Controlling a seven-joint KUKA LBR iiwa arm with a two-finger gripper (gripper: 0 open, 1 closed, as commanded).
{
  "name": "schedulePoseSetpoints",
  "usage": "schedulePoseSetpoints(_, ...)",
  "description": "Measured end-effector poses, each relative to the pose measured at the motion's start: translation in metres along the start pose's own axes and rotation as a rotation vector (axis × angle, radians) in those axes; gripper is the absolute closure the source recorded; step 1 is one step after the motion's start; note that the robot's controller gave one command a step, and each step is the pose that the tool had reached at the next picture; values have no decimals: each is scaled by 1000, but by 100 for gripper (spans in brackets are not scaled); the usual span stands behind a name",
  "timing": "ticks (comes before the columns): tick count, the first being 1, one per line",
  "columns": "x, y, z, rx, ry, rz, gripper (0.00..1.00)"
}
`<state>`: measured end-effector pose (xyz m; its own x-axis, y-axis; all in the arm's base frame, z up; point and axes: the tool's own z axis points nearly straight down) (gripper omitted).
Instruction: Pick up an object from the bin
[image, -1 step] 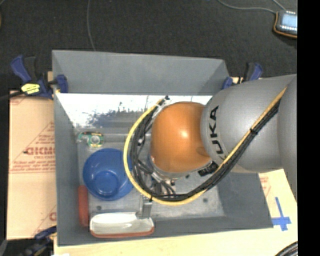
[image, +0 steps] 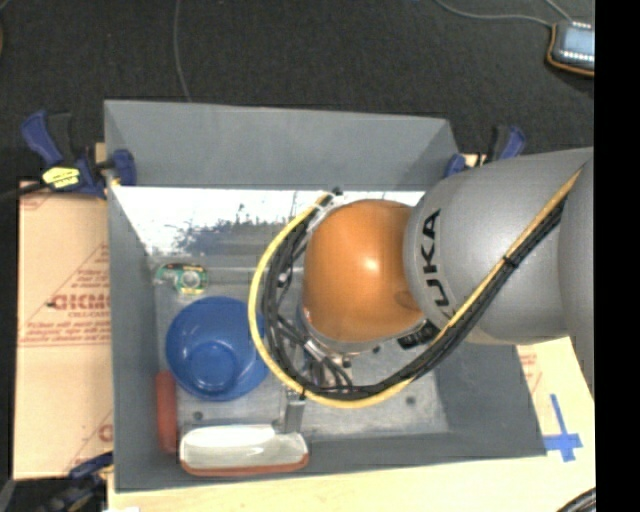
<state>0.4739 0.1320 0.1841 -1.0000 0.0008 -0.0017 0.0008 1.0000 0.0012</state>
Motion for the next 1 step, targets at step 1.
schedulePoseSetpoints(1,-6,65,101,0,-14,-327,0)
